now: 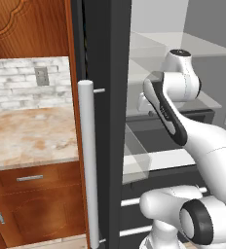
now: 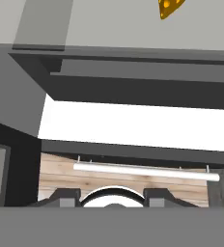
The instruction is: Pick the cheese from the fridge and the cheese grater from the cabinet and place them next to the salad bowl.
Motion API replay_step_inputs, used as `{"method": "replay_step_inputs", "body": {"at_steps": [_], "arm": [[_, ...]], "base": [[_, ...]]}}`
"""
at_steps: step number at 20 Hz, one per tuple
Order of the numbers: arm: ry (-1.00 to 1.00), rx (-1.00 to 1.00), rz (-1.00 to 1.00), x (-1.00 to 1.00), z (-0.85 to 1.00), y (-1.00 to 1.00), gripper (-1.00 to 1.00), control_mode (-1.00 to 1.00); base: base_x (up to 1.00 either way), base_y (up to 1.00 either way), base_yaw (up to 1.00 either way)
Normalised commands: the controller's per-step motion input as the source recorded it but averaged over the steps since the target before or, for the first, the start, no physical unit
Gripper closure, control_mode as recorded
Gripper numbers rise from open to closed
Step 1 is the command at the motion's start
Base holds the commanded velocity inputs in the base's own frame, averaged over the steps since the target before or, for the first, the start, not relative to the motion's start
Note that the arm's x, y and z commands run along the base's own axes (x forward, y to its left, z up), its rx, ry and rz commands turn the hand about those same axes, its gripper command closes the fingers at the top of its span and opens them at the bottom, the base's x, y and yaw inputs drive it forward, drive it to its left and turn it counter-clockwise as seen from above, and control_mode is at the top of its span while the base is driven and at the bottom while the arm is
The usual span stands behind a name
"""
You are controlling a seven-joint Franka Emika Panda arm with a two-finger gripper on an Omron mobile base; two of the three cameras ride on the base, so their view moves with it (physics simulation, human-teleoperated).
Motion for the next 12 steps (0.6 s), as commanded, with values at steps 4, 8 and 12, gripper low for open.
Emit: {"method": "replay_step_inputs", "body": {"at_steps": [4,8,12], "arm": [[0.00,0.00,0.00,0.00,0.00,0.01,-1.00,-1.00],[-0.18,0.00,0.00,0.00,-0.06,-0.07,-1.00,-1.00],[-0.34,-0.01,-0.01,0.00,-0.33,-0.47,-1.00,-1.00]], "base": [[0.00,0.00,0.00],[0.00,0.00,0.00],[0.00,0.00,0.00]]}}
